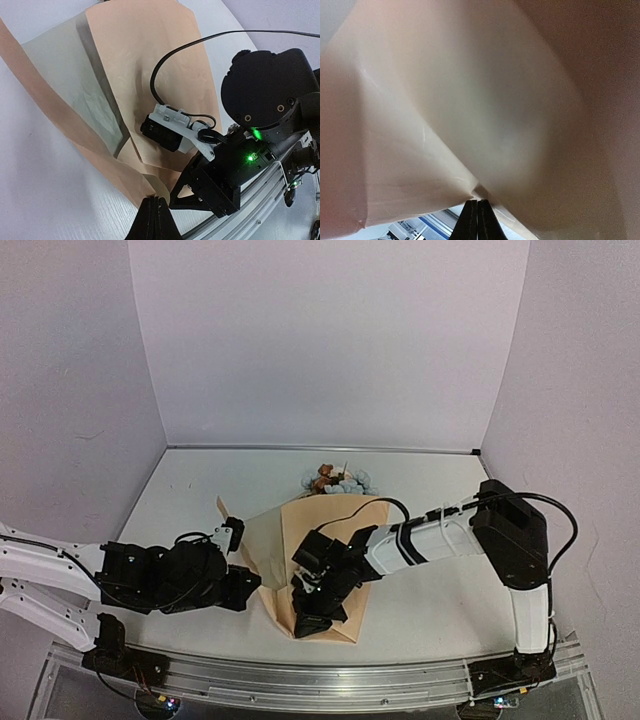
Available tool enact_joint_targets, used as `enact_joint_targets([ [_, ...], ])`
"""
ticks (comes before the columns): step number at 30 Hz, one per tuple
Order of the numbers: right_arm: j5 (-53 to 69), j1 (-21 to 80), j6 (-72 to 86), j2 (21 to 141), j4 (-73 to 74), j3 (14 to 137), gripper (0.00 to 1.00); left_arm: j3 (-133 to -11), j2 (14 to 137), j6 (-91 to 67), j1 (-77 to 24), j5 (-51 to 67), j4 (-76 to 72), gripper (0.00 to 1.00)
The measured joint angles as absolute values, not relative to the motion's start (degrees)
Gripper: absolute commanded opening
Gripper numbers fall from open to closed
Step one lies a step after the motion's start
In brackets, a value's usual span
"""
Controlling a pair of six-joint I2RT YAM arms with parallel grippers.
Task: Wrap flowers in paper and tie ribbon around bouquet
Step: Fold the 2/3-folded wrapping paper at the center of the board.
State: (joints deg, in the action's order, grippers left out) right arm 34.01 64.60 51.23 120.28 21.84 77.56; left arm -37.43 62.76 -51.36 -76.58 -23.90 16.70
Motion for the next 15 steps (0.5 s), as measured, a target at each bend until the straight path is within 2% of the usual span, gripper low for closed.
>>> enact_joint_targets([
  [9, 35.24, 64.58, 46.82, 108.39, 27.33, 76.48, 0.04, -40.98, 67.48, -43.5, -76.6, -20.9, 14.31, 0.0],
  [15, 32.05, 63.16, 44.89, 97.32, 29.09, 67.97, 0.04, -46.06, 73.36, -37.9, -76.62, -18.49, 12.8, 0.0],
])
